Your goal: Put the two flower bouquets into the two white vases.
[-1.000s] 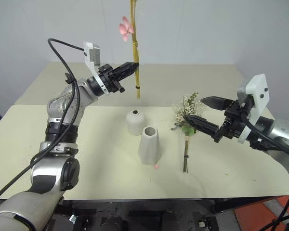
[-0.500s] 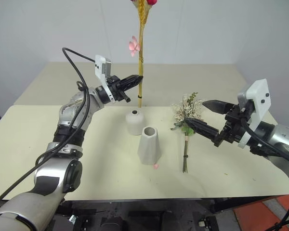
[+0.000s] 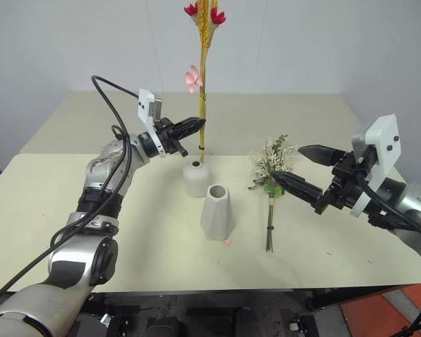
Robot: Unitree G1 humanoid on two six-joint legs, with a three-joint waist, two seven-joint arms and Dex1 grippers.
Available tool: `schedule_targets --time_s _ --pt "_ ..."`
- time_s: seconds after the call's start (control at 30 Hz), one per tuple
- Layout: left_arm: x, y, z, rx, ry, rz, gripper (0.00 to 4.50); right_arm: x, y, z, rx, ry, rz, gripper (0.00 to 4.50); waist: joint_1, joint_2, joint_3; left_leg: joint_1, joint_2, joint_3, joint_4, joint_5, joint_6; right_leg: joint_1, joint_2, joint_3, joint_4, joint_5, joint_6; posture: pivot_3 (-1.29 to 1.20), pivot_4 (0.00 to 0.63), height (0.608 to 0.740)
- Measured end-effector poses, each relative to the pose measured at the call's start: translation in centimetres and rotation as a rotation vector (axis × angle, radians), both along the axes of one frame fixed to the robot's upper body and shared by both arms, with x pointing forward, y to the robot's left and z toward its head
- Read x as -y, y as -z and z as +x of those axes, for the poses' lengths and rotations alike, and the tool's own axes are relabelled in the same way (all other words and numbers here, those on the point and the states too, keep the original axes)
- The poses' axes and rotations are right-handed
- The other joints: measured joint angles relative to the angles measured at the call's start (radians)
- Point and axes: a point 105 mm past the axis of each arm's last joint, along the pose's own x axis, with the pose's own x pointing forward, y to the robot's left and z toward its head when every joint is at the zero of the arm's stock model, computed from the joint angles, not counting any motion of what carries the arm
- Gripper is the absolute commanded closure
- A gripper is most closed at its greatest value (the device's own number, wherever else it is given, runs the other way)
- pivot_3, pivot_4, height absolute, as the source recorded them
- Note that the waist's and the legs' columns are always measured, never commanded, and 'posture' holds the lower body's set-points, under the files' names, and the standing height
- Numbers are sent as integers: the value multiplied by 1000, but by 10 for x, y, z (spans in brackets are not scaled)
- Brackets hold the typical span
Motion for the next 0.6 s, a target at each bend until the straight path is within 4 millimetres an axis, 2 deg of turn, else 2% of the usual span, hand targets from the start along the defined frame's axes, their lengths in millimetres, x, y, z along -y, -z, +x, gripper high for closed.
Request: schedule_targets --time_s 0.4,0.6 --pt "-5 -8 4 12 -37 -43 4486 -1 -1 -1 -2 -7 0 0 0 0 0 0 0 0 0 0 0 0 0 0 0 0 0 0 150 740" --pt "-8 -11 -1 28 -13 -32 4486 -2 -1 -2 2 -12 -4 0 0 0 0 0 0 0 0 0 0 0 0 0 0 0 0 0 150 740"
